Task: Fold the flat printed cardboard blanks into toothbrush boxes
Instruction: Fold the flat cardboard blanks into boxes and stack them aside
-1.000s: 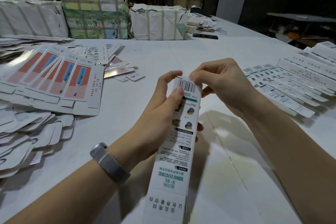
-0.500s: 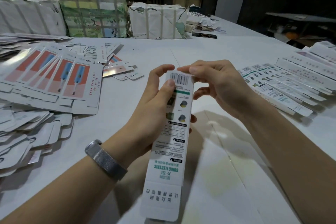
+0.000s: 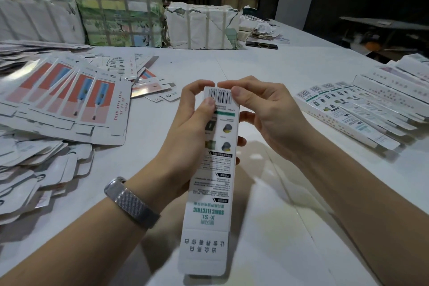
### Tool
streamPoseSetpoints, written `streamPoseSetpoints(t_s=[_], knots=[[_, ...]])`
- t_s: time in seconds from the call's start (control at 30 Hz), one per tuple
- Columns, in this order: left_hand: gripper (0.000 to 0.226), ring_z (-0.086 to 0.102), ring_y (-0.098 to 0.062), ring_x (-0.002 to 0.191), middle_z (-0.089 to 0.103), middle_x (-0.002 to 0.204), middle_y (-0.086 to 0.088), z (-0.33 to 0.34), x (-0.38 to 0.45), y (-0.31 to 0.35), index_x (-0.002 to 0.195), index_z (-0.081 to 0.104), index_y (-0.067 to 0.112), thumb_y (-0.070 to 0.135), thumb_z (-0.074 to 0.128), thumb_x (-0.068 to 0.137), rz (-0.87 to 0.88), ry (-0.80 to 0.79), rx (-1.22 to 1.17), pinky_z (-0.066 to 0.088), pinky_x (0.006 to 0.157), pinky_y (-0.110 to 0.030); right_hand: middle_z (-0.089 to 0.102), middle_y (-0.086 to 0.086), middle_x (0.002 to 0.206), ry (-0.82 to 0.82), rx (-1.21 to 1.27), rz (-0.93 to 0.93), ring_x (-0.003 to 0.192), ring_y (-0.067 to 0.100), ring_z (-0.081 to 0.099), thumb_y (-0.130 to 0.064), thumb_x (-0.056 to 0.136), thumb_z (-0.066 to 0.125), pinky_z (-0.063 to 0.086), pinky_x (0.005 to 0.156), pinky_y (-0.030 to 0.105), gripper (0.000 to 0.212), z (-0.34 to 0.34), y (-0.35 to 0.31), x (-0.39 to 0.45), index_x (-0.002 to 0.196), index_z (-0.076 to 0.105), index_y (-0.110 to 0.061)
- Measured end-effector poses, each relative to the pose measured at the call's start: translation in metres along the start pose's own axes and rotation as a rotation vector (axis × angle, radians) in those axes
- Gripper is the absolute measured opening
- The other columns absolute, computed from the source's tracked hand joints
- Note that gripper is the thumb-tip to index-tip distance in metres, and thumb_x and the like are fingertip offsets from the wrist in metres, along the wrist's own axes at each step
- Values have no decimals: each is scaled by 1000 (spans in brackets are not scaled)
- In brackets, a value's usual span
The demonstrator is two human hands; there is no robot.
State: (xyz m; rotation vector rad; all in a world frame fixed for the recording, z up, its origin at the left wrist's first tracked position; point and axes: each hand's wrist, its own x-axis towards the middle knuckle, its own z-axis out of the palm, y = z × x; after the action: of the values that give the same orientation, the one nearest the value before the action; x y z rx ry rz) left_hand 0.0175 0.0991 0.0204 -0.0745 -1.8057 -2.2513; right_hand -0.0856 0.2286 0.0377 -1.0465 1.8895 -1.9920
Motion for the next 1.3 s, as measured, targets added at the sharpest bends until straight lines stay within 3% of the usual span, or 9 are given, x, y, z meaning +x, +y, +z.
streamPoseSetpoints(t_s=[0.33,0.57,0.63,0.7,0.83,0.9,1.0,1.13,1.3], knots=[[14,73,-34,73,72,90,-10,3,0,-1,119,43,33,30,36,108,50,48,50,58,53,-40,60,15,103,1,139,65,85,17,64,-10,102,49,52,69,30,22,8,-1,-3,102,70,-7],[21,72,-30,81,73,98,-11,9,5,5,128,40,38,35,34,107,16,63,5,61,67,-46,59,11,118,196,-165,-13,90,18,62,-18,100,58,52,57,21,19,17,-2,-5,115,67,-25],[32,72,-13,86,69,117,-15,4,7,7,140,31,27,21,31,109,132,19,90,57,75,-23,55,4,118,199,-205,-6,94,13,59,-24,95,65,53,64,18,30,17,-4,-7,124,63,-31],[32,63,-21,118,59,128,-22,-17,3,-2,138,30,0,5,30,107,267,4,6,49,64,-5,53,-4,118,96,-287,26,95,6,58,-31,86,74,52,74,16,47,16,-5,-10,131,60,-33],[97,45,-37,137,54,135,-15,0,15,-2,154,12,17,58,65,85,91,58,-42,51,71,-10,53,-12,118,25,-438,72,91,0,59,-34,76,79,52,77,12,65,16,-4,-10,137,56,-37],[71,46,-26,137,57,133,-1,1,21,-8,151,13,42,49,54,94,60,63,-29,54,87,-24,56,-14,115,85,-498,76,85,-2,61,-40,67,72,53,73,15,68,9,-8,-6,133,58,-38],[36,39,-9,140,46,141,18,-7,16,-13,116,35,78,59,46,86,53,-17,75,45,101,-45,60,-14,109,175,-548,132,73,-3,63,-41,63,68,51,66,19,69,-15,-13,3,131,62,-36],[22,51,0,122,60,124,20,-25,23,-9,97,61,63,51,47,86,136,105,327,49,99,-43,60,-17,108,257,-813,224,78,2,62,-35,69,72,46,64,20,64,-60,-20,10,132,61,-37],[26,55,5,106,58,107,41,-63,28,-10,101,61,58,57,45,80,245,186,912,40,81,-19,67,13,120,208,-1228,533,101,33,64,-13,76,66,56,87,40,42,-103,-1,10,118,70,-12]])
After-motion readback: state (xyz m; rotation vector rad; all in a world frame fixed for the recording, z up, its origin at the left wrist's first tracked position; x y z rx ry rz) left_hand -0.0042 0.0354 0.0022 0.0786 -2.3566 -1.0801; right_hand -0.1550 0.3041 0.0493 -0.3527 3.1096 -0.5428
